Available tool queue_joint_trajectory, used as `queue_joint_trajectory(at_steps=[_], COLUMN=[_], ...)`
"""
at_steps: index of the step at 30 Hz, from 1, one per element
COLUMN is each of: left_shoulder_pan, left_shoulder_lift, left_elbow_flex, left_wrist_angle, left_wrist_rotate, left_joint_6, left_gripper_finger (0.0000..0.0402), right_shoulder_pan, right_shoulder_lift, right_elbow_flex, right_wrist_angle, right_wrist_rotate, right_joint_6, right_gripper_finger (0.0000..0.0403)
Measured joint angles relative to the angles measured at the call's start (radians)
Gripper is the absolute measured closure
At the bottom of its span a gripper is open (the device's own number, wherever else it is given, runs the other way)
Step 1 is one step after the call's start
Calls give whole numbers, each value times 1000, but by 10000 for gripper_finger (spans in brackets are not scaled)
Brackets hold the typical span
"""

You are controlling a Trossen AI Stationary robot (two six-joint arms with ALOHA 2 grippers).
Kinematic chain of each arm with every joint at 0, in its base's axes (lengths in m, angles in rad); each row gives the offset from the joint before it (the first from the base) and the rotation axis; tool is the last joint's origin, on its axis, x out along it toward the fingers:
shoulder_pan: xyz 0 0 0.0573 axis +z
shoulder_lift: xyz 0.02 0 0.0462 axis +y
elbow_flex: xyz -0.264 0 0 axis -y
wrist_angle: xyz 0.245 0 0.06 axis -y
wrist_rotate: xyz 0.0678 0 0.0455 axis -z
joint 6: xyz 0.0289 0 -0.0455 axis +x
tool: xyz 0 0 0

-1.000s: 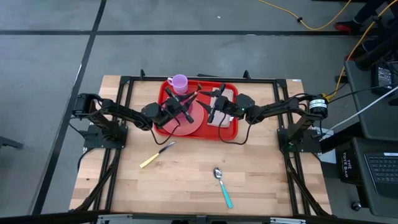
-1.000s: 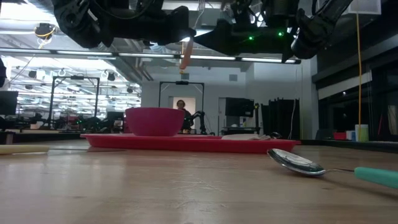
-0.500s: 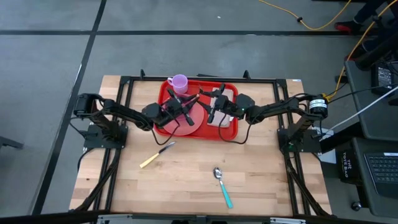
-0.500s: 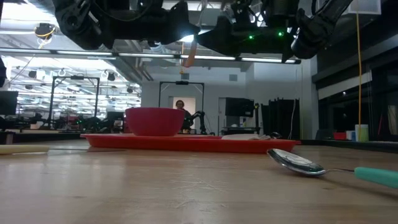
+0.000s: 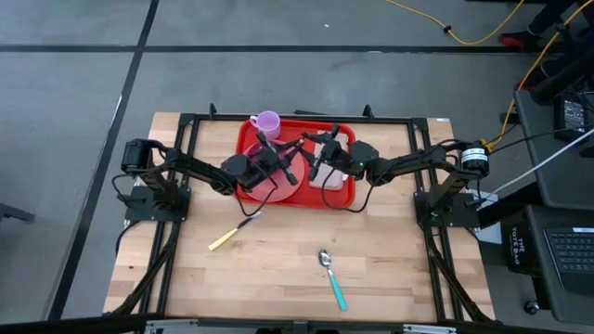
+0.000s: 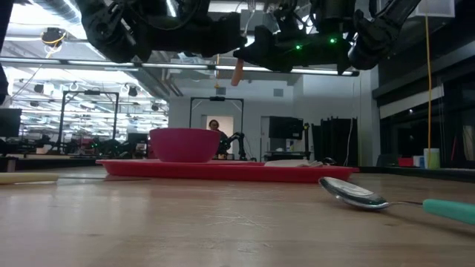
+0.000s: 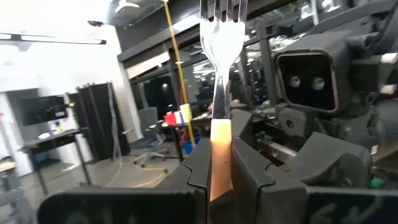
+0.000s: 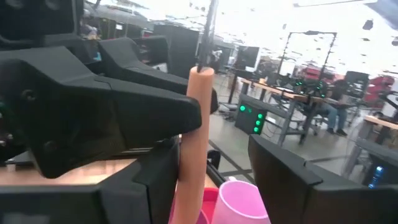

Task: Set up tray
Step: Put the orange fork on the light brown napkin

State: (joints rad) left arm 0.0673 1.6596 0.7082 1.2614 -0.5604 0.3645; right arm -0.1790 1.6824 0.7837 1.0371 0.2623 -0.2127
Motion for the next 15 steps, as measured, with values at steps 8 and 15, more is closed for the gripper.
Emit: queue_joint_trajectory(at_steps=[8, 15], left_shoulder_pan=[2, 3], left_shoulder_lift=[0, 0], left_elbow_flex=[0, 0], left_wrist_angle=[8, 8], left_wrist_rotate=[-15, 2], left_joint_6=[16, 16], left_gripper_finger=[378, 378], right_shoulder_pan=[0, 0], right_shoulder_lift=[0, 0], right_elbow_flex=[0, 0], right_wrist_angle=[7, 7], right_wrist_rotate=[25, 20], right_joint_6=[12, 29], right_gripper_finger=[236, 268])
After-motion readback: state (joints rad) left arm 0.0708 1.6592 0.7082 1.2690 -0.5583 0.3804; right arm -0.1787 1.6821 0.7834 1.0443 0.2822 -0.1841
